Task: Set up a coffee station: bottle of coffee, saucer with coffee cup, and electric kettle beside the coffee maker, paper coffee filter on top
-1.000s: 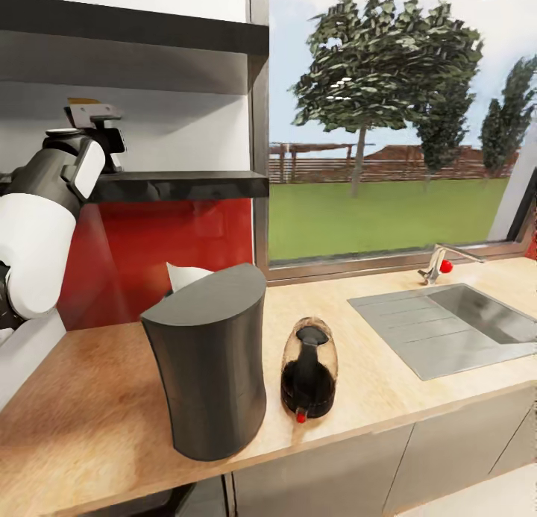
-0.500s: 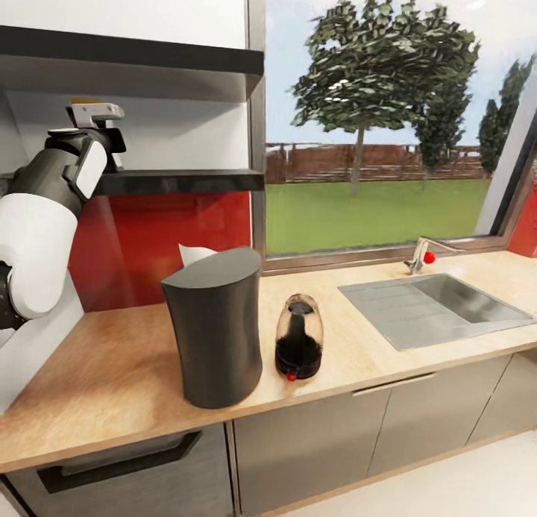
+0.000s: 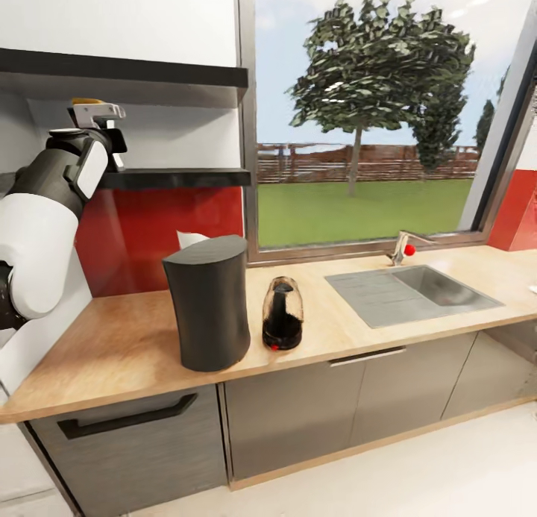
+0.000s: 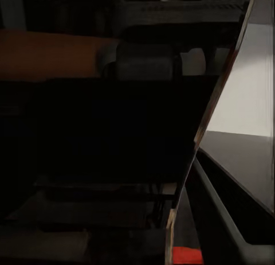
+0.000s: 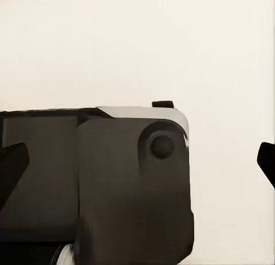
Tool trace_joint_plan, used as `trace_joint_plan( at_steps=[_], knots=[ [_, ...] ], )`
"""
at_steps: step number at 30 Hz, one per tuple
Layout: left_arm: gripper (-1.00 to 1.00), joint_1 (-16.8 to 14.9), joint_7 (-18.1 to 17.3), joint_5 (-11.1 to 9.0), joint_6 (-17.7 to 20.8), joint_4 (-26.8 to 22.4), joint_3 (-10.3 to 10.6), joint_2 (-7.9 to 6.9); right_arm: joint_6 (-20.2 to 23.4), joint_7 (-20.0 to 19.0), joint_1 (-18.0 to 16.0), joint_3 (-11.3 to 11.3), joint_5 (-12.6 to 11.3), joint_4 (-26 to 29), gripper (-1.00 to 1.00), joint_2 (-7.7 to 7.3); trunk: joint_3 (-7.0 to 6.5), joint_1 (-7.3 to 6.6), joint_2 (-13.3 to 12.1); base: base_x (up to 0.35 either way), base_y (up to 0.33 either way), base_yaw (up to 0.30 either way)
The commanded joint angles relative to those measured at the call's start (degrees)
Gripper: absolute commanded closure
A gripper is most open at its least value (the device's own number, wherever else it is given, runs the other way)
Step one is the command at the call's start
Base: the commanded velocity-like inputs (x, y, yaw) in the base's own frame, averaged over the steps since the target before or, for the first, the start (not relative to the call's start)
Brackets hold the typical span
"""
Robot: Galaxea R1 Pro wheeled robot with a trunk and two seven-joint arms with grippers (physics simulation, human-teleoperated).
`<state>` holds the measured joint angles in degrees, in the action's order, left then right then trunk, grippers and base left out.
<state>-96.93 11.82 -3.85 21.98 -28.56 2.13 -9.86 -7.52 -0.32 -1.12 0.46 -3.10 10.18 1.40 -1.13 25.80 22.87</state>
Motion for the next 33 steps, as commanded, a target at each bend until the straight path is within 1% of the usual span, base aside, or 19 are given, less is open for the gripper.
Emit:
trace_joint_plan(
  at_steps=[1,5,11,12,13,14,15,17,19,20,21,22,25,27,28,29,31,33],
  knots=[
    [1.00,-0.01,0.22,-0.28,0.33,-0.11,0.24,-0.03,-0.22,-0.03,-0.02,0.06,-0.33,-0.07,-1.00,0.01,0.02,-0.02,0.05,-0.337,-0.128,0.000],
    [1.00,-0.01,0.16,-0.35,0.34,-0.06,0.24,-0.06,-0.22,-0.03,-0.02,0.06,-0.33,-0.07,-1.00,0.01,0.02,-0.02,0.05,-0.299,-0.098,0.000],
    [1.00,-0.01,-0.15,-0.57,0.34,-0.23,0.19,0.03,-0.22,-0.03,-0.02,0.07,-0.33,-0.07,-1.00,0.01,0.02,-0.02,0.05,-0.038,-0.009,0.000],
    [1.00,-0.01,-1.96,-0.76,0.36,-1.26,0.17,0.04,-0.22,-0.03,-0.02,0.07,-0.33,-0.07,-1.00,0.01,0.02,-0.02,0.05,-0.004,-0.001,0.000],
    [1.00,0.05,-4.85,-0.80,0.58,-2.74,0.18,-0.13,-0.22,-0.03,-0.02,0.07,-0.33,-0.07,-1.00,0.01,0.02,-0.02,0.05,-0.002,0.000,0.000],
    [1.00,0.53,-8.49,-0.80,1.61,-4.46,0.17,-0.37,-0.22,-0.03,-0.02,0.07,-0.33,-0.07,-1.00,0.01,0.02,-0.02,0.05,0.000,0.000,0.000],
    [1.00,1.26,-11.11,-0.77,2.91,-5.78,0.16,-0.48,-0.22,-0.03,-0.02,0.07,-0.33,-0.07,-1.00,0.01,0.02,-0.02,0.05,0.000,0.000,0.000],
    [1.00,3.49,-16.43,-0.73,5.89,-9.20,0.16,-0.95,-0.22,-0.03,-0.02,0.07,-0.33,-0.07,-1.00,0.01,0.02,-0.02,0.05,0.000,0.000,0.000],
    [1.00,6.19,-21.36,-0.70,7.94,-13.31,0.14,-1.80,-0.22,-0.03,-0.02,0.07,-0.33,-0.07,-1.00,0.01,0.02,-0.02,0.05,0.000,0.000,0.000],
    [1.00,6.84,-22.49,-0.71,8.25,-14.34,0.14,-2.07,-0.22,-0.03,-0.02,0.07,-0.33,-0.07,-1.00,0.01,0.02,-0.02,0.05,0.000,0.000,0.000],
    [1.00,8.07,-24.66,-0.71,8.72,-16.29,0.15,-2.62,-0.22,-0.03,-0.02,0.07,-0.33,-0.07,-1.00,0.01,0.02,-0.02,0.05,0.000,0.000,0.000],
    [1.00,9.67,-27.71,-0.70,9.30,-18.79,0.11,-3.38,-0.22,-0.03,-0.02,0.07,-0.33,-0.07,-1.00,0.01,0.02,-0.02,0.05,0.000,0.000,0.000],
    [1.00,12.23,-33.20,-0.76,10.28,-21.89,0.08,-5.39,-0.22,-0.03,-0.02,0.07,-0.33,-0.07,-1.00,0.01,0.02,-0.02,0.05,0.000,0.000,0.000],
    [1.00,13.89,-36.19,-0.81,10.54,-23.53,-0.23,-6.89,-0.22,-0.03,-0.02,0.07,-0.33,-0.07,-1.00,0.01,0.02,-0.02,0.05,0.000,0.000,0.000],
    [1.00,15.12,-37.81,-0.84,10.62,-24.82,-1.13,-7.89,-0.22,-0.03,-0.02,0.07,-0.33,-0.07,-1.00,0.01,0.02,-0.02,0.05,0.000,0.000,0.000],
    [1.00,15.91,-38.58,-0.86,10.66,-25.64,-2.04,-8.42,-0.22,-0.03,-0.02,0.07,-0.33,-0.07,-1.00,0.01,0.02,-0.02,0.05,0.000,0.000,0.000],
    [1.00,17.44,-39.73,-0.88,10.71,-27.02,-4.18,-9.08,-0.22,-0.03,-0.02,0.07,-0.33,-0.07,-1.00,0.01,0.02,-0.02,0.05,0.000,0.000,0.000],
    [1.00,18.97,-41.17,-0.84,10.76,-28.31,-6.18,-9.43,-0.22,-0.03,-0.02,0.07,-0.33,-0.07,-1.00,0.01,0.02,-0.02,0.05,0.000,0.000,0.000]
  ],
)
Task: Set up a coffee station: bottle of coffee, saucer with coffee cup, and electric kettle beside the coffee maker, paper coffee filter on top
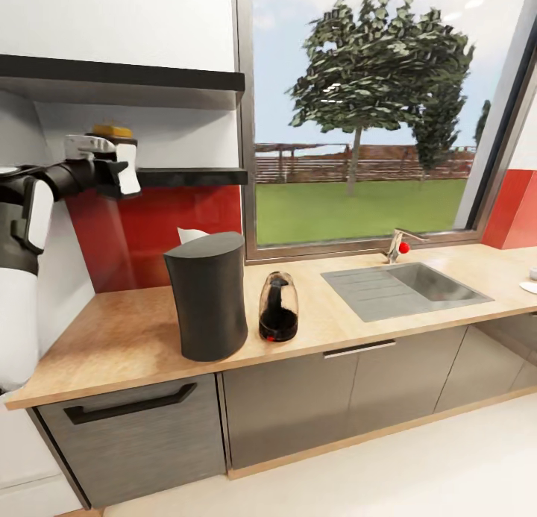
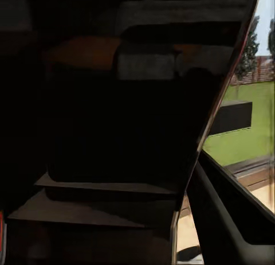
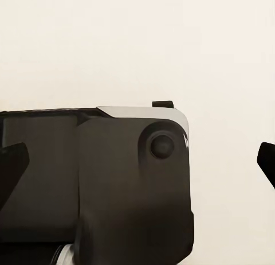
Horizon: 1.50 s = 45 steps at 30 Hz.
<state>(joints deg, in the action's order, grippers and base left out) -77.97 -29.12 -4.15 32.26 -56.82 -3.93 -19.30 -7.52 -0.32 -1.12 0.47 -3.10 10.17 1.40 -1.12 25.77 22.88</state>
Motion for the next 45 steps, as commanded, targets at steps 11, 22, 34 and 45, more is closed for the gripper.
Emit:
trace_joint_plan(
  at_steps=[11,22,34,45],
  knots=[
    [1.00,21.82,-4.02,-0.23,-3.37,-7.88,-10.54,-1.84,-0.39,-0.03,-0.02,0.14,-0.33,-0.06,-1.00,0.01,0.02,0.02,0.04,0.000,0.000,0.000],
    [1.00,39.31,-2.19,0.06,-19.68,-6.99,-13.30,1.59,-0.57,-0.03,-0.02,0.15,-0.29,-0.06,-1.00,0.01,0.02,0.02,0.04,0.000,0.000,0.000],
    [1.00,49.58,1.55,-0.70,-30.16,-7.00,-14.41,4.26,-0.57,-0.03,-0.02,0.18,-0.29,-0.06,-1.00,0.01,0.02,0.02,0.04,0.000,0.000,0.000],
    [1.00,50.49,2.23,-1.40,-31.78,-1.94,-15.96,5.11,-0.64,-0.03,-0.02,0.15,-0.32,-0.06,-1.00,0.01,0.02,0.02,0.04,0.092,0.000,0.000]
  ],
)
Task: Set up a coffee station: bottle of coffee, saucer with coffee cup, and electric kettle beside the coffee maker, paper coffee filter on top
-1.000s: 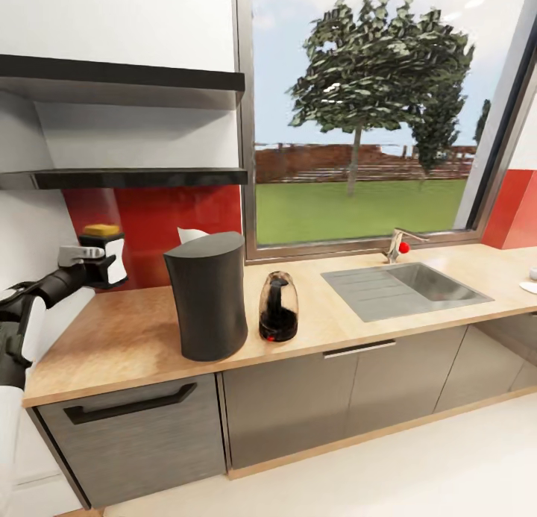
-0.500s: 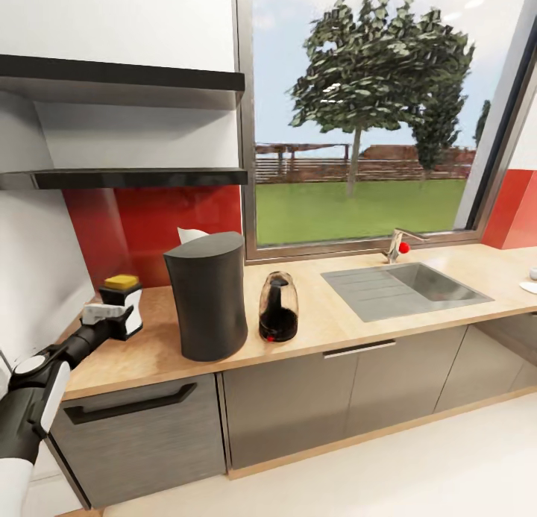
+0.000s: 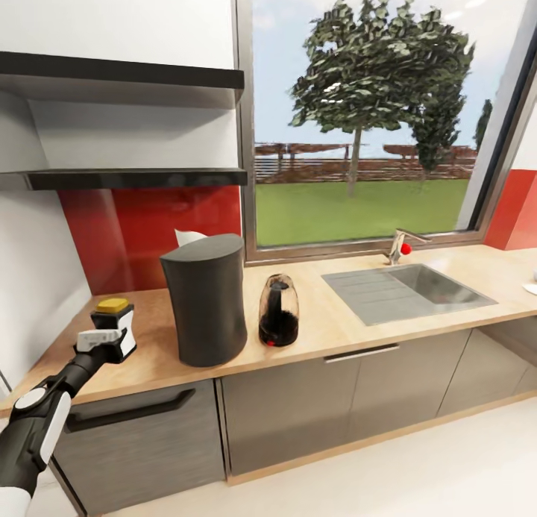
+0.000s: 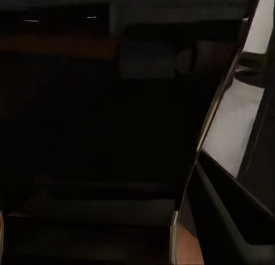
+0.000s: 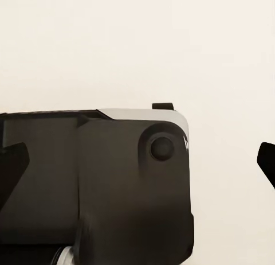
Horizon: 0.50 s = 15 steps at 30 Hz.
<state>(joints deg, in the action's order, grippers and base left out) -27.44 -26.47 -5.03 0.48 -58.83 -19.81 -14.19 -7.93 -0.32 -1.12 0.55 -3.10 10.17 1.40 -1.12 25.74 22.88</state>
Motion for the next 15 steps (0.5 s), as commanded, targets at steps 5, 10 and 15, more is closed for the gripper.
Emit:
trace_joint_plan(
  at_steps=[5,10,15],
  knots=[
    [1.00,-0.07,-0.33,-0.56,-4.86,2.28,-0.19,0.13,-0.24,-0.03,-0.02,0.06,-0.33,-0.06,-1.00,-0.06,0.01,0.04,0.04,0.304,0.000,0.000],
    [1.00,-0.07,-0.11,-0.59,-5.60,3.10,-0.16,0.21,-0.16,-0.03,-0.02,0.06,-0.33,-0.08,-1.00,-0.08,0.01,0.04,0.04,0.154,0.000,0.000],
    [1.00,-0.07,-0.12,-0.39,-5.75,3.18,-0.14,1.22,-0.15,-0.03,-0.02,-0.03,-0.33,-0.08,-1.00,-0.08,0.01,0.04,0.04,0.064,0.000,0.000]
  ],
)
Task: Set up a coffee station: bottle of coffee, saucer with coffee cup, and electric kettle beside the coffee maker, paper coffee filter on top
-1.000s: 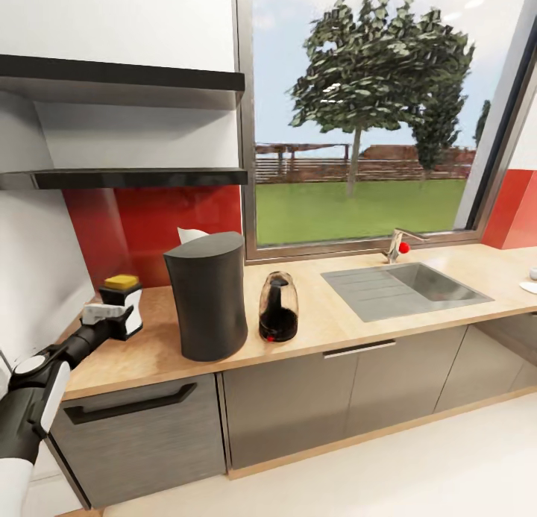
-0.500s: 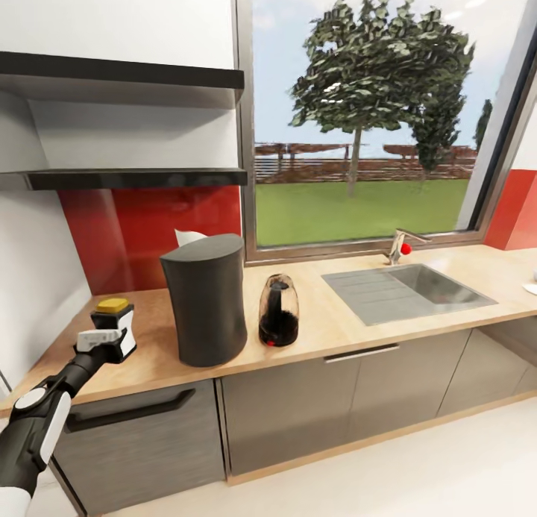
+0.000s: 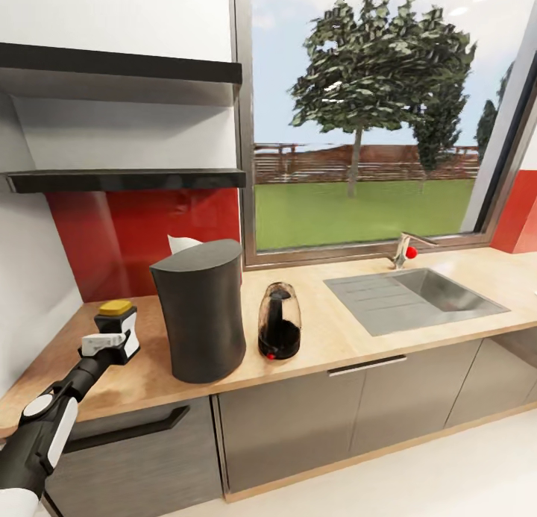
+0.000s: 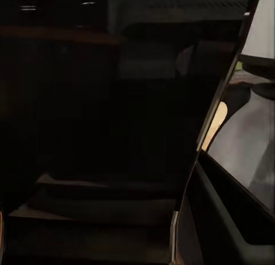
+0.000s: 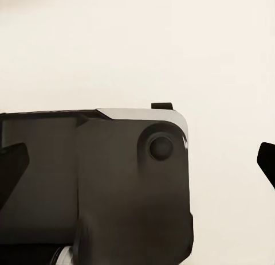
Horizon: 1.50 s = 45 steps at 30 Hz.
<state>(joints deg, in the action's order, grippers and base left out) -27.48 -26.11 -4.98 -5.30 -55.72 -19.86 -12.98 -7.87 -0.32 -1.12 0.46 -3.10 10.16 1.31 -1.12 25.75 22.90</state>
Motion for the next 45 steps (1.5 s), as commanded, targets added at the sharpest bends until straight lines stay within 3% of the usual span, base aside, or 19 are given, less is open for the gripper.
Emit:
trace_joint_plan(
  at_steps=[1,15,18,21,26,45],
  knots=[
    [1.00,-0.03,-0.46,-0.42,0.03,0.08,-0.09,0.06,-0.22,-0.03,-0.02,0.00,-0.33,-0.06,-1.00,0.00,0.02,0.04,0.02,0.234,0.020,0.000],
    [1.00,-0.03,-0.43,-0.47,0.03,0.35,-0.37,0.06,-0.13,-0.03,-0.02,-0.20,-0.33,-0.05,-1.00,0.00,0.02,0.04,0.02,0.156,0.111,-0.072],
    [1.00,-0.03,-0.43,-0.47,0.03,0.35,-2.85,0.07,-0.13,-0.03,-0.02,-0.20,-0.33,-0.05,-1.00,0.00,0.02,0.04,0.02,-0.127,0.209,-0.001],
    [1.00,-0.03,-0.45,-0.47,0.03,0.35,-3.35,0.10,-0.13,-0.03,-0.02,-0.20,-0.33,-0.05,-1.00,0.00,0.02,0.04,0.02,-0.045,0.275,0.000],
    [1.00,-0.03,-0.51,-0.49,0.03,0.35,-3.42,0.16,-0.13,-0.03,-0.02,-0.20,-0.33,-0.05,-1.00,0.00,0.02,0.04,0.02,-0.008,0.228,-0.116],
    [1.00,-0.03,-0.52,-0.45,-0.06,0.35,-3.12,0.58,-0.13,-0.03,-0.02,-0.01,-0.33,-0.05,-1.00,0.09,0.02,0.04,0.02,0.000,0.002,-0.125]
  ],
)
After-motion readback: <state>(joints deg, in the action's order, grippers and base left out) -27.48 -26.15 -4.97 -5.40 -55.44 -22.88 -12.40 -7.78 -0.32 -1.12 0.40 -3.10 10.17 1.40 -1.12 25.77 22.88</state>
